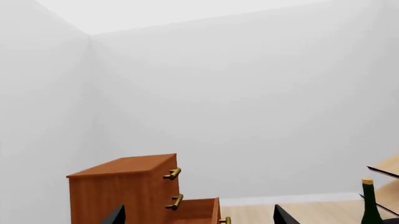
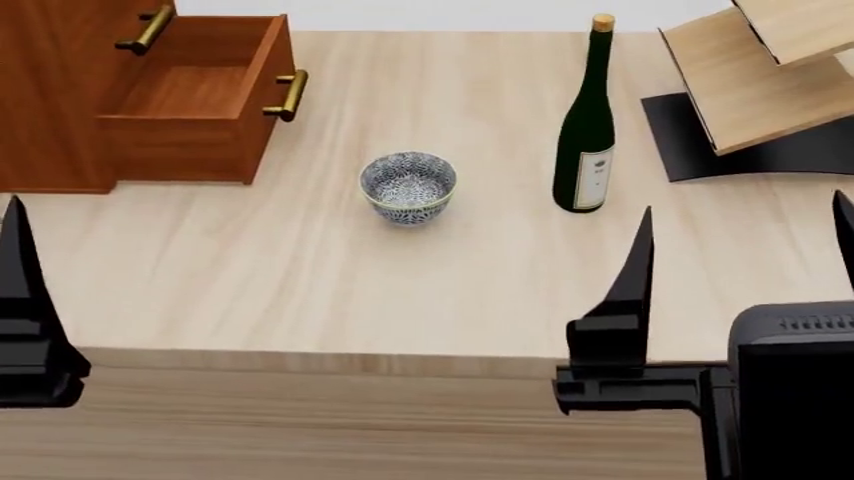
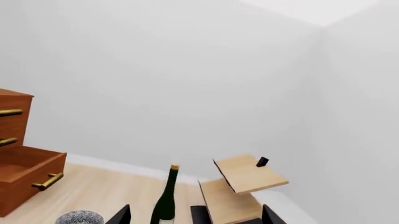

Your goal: Put the bowl in the bottom drawer of the cabinet.

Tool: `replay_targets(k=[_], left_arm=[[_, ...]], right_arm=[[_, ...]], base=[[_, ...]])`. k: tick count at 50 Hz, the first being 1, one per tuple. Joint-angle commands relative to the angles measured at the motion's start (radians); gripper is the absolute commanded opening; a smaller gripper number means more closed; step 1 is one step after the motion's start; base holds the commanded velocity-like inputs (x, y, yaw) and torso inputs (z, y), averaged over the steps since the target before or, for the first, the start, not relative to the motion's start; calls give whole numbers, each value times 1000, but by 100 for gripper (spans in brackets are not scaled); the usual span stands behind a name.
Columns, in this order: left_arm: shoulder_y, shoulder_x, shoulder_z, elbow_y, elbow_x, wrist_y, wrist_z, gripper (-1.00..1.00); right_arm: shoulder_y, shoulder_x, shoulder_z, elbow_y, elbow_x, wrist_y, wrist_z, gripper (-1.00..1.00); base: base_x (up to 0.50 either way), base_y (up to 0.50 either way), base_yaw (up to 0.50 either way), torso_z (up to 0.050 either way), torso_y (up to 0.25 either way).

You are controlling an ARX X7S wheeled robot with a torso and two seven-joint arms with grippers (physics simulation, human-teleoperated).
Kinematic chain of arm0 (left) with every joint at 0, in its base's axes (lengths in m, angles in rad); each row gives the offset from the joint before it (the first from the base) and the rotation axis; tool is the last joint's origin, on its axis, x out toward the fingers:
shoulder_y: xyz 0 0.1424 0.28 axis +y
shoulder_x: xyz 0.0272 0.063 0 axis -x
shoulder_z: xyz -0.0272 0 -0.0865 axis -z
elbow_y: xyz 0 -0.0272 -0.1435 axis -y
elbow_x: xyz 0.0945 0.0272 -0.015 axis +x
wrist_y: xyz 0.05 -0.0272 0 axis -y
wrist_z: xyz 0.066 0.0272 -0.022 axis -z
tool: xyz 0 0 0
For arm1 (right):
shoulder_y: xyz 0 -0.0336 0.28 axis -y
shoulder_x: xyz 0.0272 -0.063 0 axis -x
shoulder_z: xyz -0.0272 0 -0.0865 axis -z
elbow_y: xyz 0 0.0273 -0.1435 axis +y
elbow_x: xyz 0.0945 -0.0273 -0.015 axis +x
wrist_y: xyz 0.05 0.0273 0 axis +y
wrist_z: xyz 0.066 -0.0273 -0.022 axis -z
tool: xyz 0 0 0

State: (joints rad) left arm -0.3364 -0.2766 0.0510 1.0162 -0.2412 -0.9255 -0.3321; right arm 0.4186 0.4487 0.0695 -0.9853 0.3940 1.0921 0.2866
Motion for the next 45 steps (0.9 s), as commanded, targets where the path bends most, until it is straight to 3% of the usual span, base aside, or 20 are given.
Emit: replay_targets(k=[1, 45], left_arm=[[-21, -12, -17, 12, -32, -23, -15, 100], [-7, -50, -6, 4, -106, 11, -73, 100]], right_arm=[[18, 13, 3, -12, 24, -2, 2, 100], [-32, 38, -4, 21, 54, -73, 23, 100]], base=[[0, 262, 0, 0, 0], [0, 262, 0, 0, 0]])
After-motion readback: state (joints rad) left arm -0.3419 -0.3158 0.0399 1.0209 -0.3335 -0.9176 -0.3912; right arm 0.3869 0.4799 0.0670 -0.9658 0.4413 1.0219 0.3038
